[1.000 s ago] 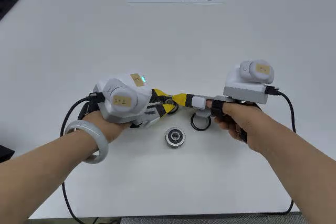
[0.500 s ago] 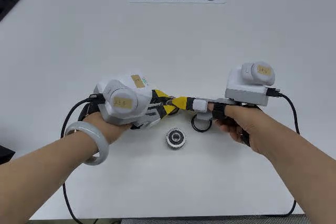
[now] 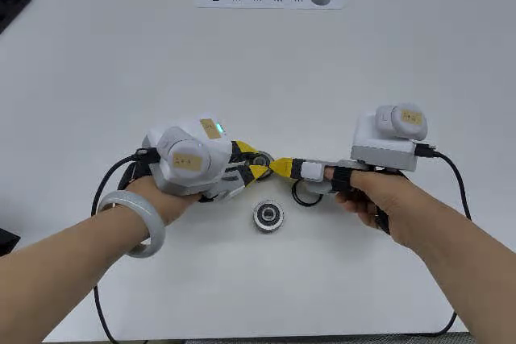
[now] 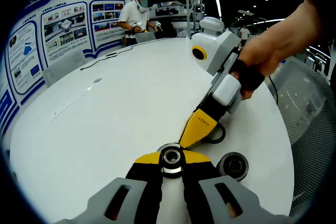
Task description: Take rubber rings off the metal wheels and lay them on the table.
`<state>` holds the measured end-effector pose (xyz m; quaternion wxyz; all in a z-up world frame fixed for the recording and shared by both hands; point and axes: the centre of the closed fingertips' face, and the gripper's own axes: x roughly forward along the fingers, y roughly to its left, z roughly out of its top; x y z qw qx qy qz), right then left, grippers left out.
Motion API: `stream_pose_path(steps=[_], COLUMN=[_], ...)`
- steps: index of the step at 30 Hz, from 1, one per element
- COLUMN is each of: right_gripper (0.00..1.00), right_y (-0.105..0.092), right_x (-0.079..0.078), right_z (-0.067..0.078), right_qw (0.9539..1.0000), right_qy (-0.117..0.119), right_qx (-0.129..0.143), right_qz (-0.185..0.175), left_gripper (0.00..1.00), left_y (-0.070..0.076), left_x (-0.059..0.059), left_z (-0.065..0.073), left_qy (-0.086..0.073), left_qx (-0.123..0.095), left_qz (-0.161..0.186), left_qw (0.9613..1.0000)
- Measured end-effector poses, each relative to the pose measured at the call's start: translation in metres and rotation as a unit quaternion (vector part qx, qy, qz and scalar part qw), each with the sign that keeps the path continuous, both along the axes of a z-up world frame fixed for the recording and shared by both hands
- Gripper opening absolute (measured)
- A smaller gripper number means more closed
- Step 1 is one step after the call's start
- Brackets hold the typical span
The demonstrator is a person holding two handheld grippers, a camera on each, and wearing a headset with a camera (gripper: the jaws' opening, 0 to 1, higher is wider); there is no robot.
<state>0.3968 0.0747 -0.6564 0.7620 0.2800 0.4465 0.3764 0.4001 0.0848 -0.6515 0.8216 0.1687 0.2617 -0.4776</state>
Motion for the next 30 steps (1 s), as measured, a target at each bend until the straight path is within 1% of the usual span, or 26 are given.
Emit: stream_pose_path(steps=[4,11,16,30], right_gripper=[0.05,0.03,0.02,0.02], right_y=[-0.0006,-0.0007,-0.0004,0.0042], right_x=[0.0000,-0.0008,-0.0009,-0.0010], right_z=[-0.0004,0.0019,0.0022,0.0089], right_qw=[1.0000,1.0000,1.0000,1.0000], right_qy=[0.003,0.002,0.006,-0.005], right_qx=[-0.002,-0.005,-0.002,0.002], right_qz=[-0.001,0.002,0.000,0.005], left_gripper=[0.14,0.14,0.14,0.14], left_y=[0.0000,0.0000,0.0001,-0.0001], left_x=[0.0002,0.0000,0.0002,0.0002], left_z=[-0.0001,-0.0004,-0.0005,-0.0003], left_qy=[0.000,-0.001,0.000,-0.001], left_qx=[0.000,0.001,0.000,-0.001], left_qz=[0.000,-0.002,-0.001,-0.003], left_qw=[1.0000,1.0000,1.0000,1.0000])
